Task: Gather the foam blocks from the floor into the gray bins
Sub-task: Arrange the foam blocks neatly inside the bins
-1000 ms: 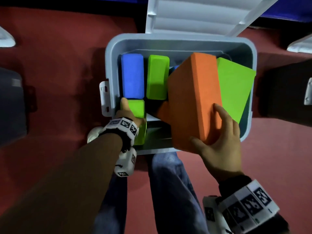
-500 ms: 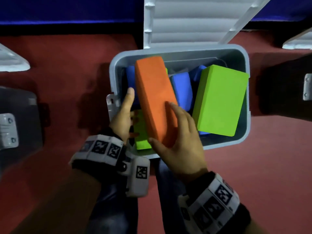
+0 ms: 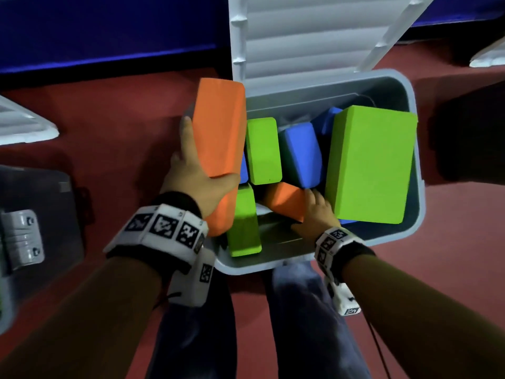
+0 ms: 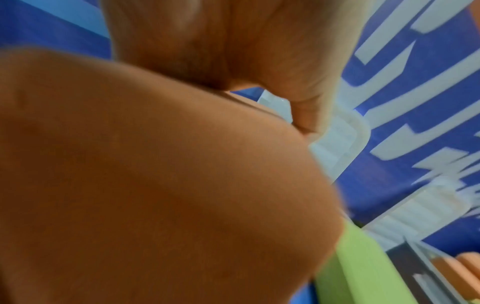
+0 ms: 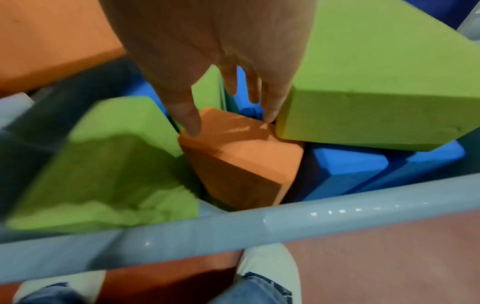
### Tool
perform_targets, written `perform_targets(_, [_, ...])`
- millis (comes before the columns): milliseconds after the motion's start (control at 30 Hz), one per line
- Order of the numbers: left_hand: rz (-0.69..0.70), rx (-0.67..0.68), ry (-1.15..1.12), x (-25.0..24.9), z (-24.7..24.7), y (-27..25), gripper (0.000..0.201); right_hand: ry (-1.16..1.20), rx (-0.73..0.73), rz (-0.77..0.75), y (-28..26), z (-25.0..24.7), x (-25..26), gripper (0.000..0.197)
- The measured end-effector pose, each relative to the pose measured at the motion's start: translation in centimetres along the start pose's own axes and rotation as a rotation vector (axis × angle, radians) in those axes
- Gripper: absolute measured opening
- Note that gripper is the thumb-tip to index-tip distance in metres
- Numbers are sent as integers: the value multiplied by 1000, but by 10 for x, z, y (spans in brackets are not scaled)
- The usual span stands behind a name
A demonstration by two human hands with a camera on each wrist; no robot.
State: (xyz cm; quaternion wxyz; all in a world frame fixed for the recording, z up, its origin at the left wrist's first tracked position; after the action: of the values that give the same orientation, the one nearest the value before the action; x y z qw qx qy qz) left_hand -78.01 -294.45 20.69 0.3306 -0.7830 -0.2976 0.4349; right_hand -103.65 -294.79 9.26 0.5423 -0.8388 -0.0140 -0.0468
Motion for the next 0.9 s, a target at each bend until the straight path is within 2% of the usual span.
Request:
perform_targets(67, [-14, -21, 4, 0, 5, 12, 113, -4, -33, 93, 12, 3, -3, 105])
perform_targets(167, [-24, -20, -47, 1, 8, 16, 113, -101, -121, 176, 17, -1, 0, 94])
perform_targets(267, [-22, -36, -34, 4, 6, 14, 113, -233, -111, 135, 19, -8, 14, 84])
perform_targets(433, [-4, -33, -58, 1, 7, 13, 113, -239, -161, 96, 10, -18, 30, 80])
perform_targets(633, [19, -41, -96, 8, 9, 15, 114, -85, -143, 38, 6, -20, 53, 70])
perform_targets(767, [24, -38, -115, 10, 10, 16, 116, 13, -183, 94, -9, -20, 54, 73])
perform_targets(900, [30, -35, -106, 13, 15, 15, 118, 109, -106, 140, -6, -5, 53, 74])
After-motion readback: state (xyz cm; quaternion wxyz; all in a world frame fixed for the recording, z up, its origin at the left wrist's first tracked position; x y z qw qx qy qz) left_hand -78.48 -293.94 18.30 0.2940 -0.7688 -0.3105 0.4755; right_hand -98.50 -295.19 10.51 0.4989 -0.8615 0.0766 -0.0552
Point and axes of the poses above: each hand's wrist, its own y-axis towards the middle knuckle, its own z-axis out of the palm, x = y × z, the point moved 3 cm from there along y, towards the middle knuckle, and after that the axes turned 12 degrees about x, right-handed, at the moved point
